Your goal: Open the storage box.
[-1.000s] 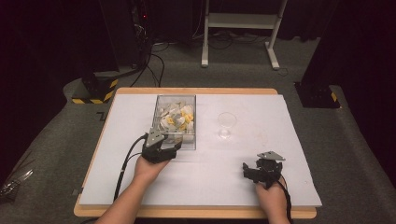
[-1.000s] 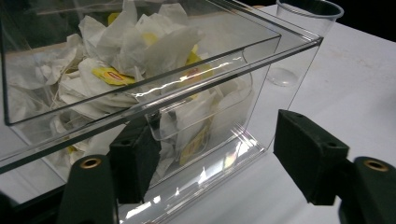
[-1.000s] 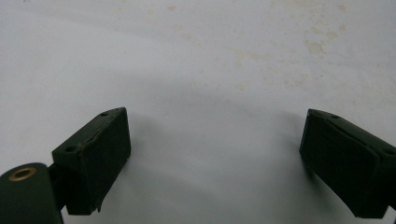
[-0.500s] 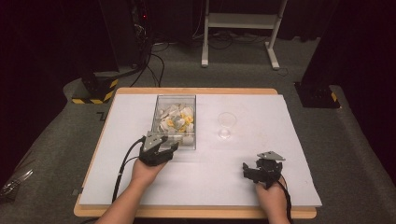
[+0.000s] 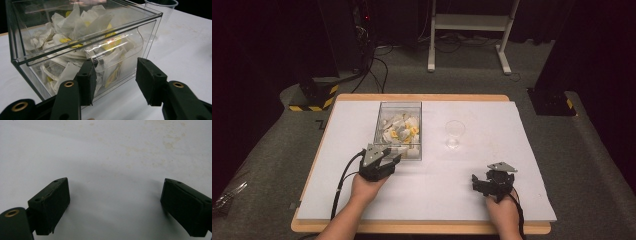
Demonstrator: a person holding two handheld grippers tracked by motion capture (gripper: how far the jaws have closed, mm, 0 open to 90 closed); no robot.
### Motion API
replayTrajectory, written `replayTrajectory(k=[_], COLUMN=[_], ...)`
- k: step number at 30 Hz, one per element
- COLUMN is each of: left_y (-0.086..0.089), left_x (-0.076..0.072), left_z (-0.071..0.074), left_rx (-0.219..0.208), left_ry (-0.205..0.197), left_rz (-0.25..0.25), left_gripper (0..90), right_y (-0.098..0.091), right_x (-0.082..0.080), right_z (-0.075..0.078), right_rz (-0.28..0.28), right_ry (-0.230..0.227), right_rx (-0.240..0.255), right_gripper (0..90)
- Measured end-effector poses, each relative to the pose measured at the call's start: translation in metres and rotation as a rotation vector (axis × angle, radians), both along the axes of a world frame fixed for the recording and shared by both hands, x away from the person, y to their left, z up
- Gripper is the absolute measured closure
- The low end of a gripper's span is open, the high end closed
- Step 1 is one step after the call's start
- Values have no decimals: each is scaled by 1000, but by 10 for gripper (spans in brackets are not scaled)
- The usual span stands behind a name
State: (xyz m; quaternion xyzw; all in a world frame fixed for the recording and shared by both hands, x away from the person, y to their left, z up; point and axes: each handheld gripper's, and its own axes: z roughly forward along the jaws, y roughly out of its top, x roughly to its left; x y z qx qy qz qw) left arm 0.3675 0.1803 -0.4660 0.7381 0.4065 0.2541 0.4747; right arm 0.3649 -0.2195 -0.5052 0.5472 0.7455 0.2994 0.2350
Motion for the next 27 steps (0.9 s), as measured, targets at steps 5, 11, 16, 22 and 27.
replayTrajectory(k=[5, 11, 16, 22, 27], left_y=[1, 2, 3, 4, 4], left_x=[-3, -7, -11, -15, -21], left_z=[0, -1, -2, -3, -5], left_rx=[-3, 0, -6, -8, -8], left_ry=[-4, -14, -19, -34, -47], left_rz=[1, 4, 4, 4, 4], left_gripper=[548, 574, 587, 605, 622], right_y=[0, 0, 0, 0, 0], right_x=[0, 0, 0, 0, 0], right_z=[0, 0, 0, 0, 0], right_rz=[0, -1, 0, 0, 0], right_ry=[0, 0, 0, 0, 0], right_rx=[0, 0, 0, 0, 0], right_gripper=[87, 87, 87, 87, 87])
